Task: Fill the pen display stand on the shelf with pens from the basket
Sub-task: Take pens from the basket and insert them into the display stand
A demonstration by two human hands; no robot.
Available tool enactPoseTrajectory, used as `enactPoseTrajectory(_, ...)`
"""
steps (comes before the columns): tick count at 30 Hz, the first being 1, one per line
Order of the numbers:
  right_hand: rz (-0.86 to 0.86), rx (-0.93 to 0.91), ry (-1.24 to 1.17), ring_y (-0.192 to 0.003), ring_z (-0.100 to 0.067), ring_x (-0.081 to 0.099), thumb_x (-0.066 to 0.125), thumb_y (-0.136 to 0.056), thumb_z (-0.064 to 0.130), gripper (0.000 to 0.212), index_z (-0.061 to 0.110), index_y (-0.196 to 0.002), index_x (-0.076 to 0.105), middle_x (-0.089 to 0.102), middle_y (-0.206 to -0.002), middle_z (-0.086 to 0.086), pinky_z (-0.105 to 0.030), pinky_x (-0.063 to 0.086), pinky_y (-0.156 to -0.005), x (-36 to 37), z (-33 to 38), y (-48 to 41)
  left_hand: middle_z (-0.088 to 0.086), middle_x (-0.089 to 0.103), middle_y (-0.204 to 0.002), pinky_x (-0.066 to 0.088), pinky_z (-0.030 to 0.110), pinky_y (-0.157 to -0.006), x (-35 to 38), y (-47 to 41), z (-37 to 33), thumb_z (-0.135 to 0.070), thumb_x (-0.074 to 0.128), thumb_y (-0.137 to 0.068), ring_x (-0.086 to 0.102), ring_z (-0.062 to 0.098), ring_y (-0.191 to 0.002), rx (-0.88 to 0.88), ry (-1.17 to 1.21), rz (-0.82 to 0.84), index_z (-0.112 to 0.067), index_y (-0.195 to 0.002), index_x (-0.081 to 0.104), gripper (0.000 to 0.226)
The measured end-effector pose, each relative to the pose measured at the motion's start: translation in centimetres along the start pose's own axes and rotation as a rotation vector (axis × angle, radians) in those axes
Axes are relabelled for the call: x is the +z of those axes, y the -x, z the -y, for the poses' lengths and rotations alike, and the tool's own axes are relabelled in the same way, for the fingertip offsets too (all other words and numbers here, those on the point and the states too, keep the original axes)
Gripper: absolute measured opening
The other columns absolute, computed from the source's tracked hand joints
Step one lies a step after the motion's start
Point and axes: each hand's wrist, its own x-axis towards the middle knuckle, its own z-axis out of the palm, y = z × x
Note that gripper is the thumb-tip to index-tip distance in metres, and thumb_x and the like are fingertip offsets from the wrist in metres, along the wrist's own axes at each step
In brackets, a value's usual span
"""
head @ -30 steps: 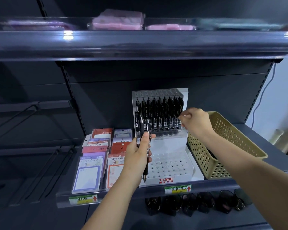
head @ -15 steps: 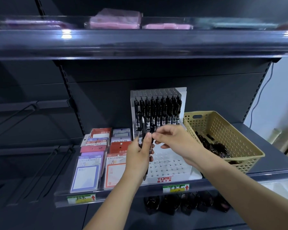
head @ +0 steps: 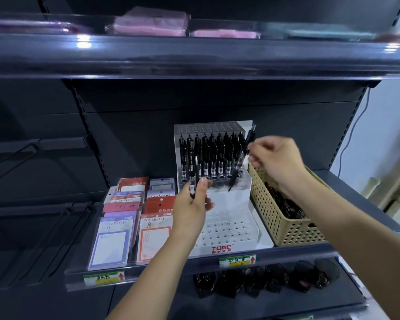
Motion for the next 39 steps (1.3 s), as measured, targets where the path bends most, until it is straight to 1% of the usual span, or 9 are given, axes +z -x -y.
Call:
enactPoseTrajectory(3, -0.158, -0.073, 0.070, -0.061, -0.009, 0.064, 0.061, -0.089, 0.016, 0.012, 0.012, -0.097, 0.070, 0.070, -0.075, -0.004, -0.024, 0.056, -0.064, -1.0, 0.2, -1.9, -0.003, 0.042, -0.056, 0.041, 0.027, -0.058, -0.3, 0.0, -0.1, -0.047, 0.037, -0.095, 0.060, 0.005, -0.055, 0.006, -0.078, -0.010, -0.024, -0.115, 0.060, 0.039)
enactPoseTrajectory(8, -0.195, -0.147, 0.203, -0.071, -0.020, 0.068, 0.058, -0.089, 0.019, 0.017, 0.011, -0.096, 0.072, 0.071, -0.075, -0.004, -0.031, 0.056, -0.067, -0.6, -0.8, -3.1, -0.007, 0.038, -0.057, 0.038, 0.024, -0.055, -0.8, -0.2, 0.4, -0.053, 0.037, -0.092, 0.051, -0.004, -0.046, -0.019, -0.089, -0.001, -0.023, -0.138, 0.044, 0.055)
enactPoseTrajectory(14, -0.196, -0.162, 0.204, -0.077, -0.025, 0.069, 0.058, -0.090, 0.019, 0.017, 0.011, -0.099, 0.070, 0.071, -0.079, -0.007, -0.042, 0.058, -0.073, 0.6, -1.9, -3.7, -0.005, 0.040, -0.060, 0.039, 0.026, -0.060, -1.7, -0.2, 0.6, -0.051, 0.039, -0.092, 0.053, 0.000, -0.054, -0.005, -0.071, -0.004, -0.030, -0.126, 0.053, 0.043)
enactPoseTrajectory(18, -0.156, -0.157, 0.283, -0.065, -0.018, 0.064, 0.057, -0.090, 0.020, 0.019, 0.010, -0.100, 0.070, 0.068, -0.075, -0.003, -0.026, 0.052, -0.062, 1.2, -3.0, -3.9, -0.004, 0.050, -0.059, 0.038, 0.031, -0.060, -2.0, -0.4, 0.5, -0.047, 0.044, -0.093, 0.057, 0.007, -0.062, -0.071, 0.023, -0.030, -0.016, -0.088, 0.056, 0.035)
enactPoseTrajectory(22, -0.087, -0.135, 0.379, -0.060, -0.015, 0.058, 0.057, -0.089, 0.016, 0.018, 0.009, -0.096, 0.072, 0.063, -0.066, 0.001, -0.022, 0.046, -0.060, 1.8, -4.3, -3.8, -0.005, 0.055, -0.062, 0.037, 0.028, -0.059, -1.8, -0.3, 0.3, -0.027, 0.044, -0.095, 0.053, 0.020, -0.074, -0.107, 0.115, -0.045, -0.014, -0.074, 0.049, 0.025)
enactPoseTrajectory(29, -0.074, -0.126, 0.430, -0.069, -0.025, 0.062, 0.057, -0.089, 0.016, 0.019, 0.009, -0.099, 0.072, 0.067, -0.076, -0.008, -0.029, 0.050, -0.066, 2.2, -4.2, -4.3, -0.004, 0.057, -0.070, 0.043, 0.032, -0.080, -2.0, -0.2, 0.0, -0.031, 0.048, -0.096, 0.060, 0.010, -0.078, -0.062, 0.083, -0.029, -0.018, -0.077, 0.051, 0.023)
enactPoseTrajectory(33, -0.098, -0.098, 0.433, -0.077, -0.025, 0.065, 0.059, -0.090, 0.021, 0.023, 0.008, -0.104, 0.070, 0.069, -0.082, -0.007, -0.028, 0.050, -0.073, 2.3, -4.3, -4.1, -0.005, 0.057, -0.070, 0.043, 0.022, -0.071, -2.3, -0.4, 0.0, -0.030, 0.050, -0.095, 0.055, 0.008, -0.069, -0.011, 0.057, -0.054, -0.015, -0.077, 0.056, 0.024)
enactPoseTrajectory(36, -0.186, -0.115, 0.395, -0.084, -0.023, 0.062, 0.062, -0.089, 0.026, 0.028, 0.009, -0.111, 0.063, 0.066, -0.099, -0.007, -0.032, 0.049, -0.075, 2.5, -4.0, -2.8, -0.015, 0.057, -0.076, 0.040, 0.004, -0.059, -2.6, -0.5, -0.2, -0.030, 0.050, -0.095, 0.055, -0.010, -0.067, -0.023, 0.099, -0.049, -0.024, -0.089, 0.062, 0.014)
enactPoseTrajectory(39, -0.166, -0.179, 0.313, -0.078, -0.017, 0.060, 0.063, -0.088, 0.021, 0.022, 0.013, -0.108, 0.059, 0.061, -0.097, -0.004, -0.036, 0.053, -0.073, 3.5, -3.1, 0.2, -0.019, 0.060, -0.087, 0.037, 0.011, -0.065, -2.8, -0.3, -0.3, -0.032, 0.050, -0.095, 0.054, -0.005, -0.085, -0.028, 0.108, -0.039, -0.038, -0.099, 0.060, 0.012)
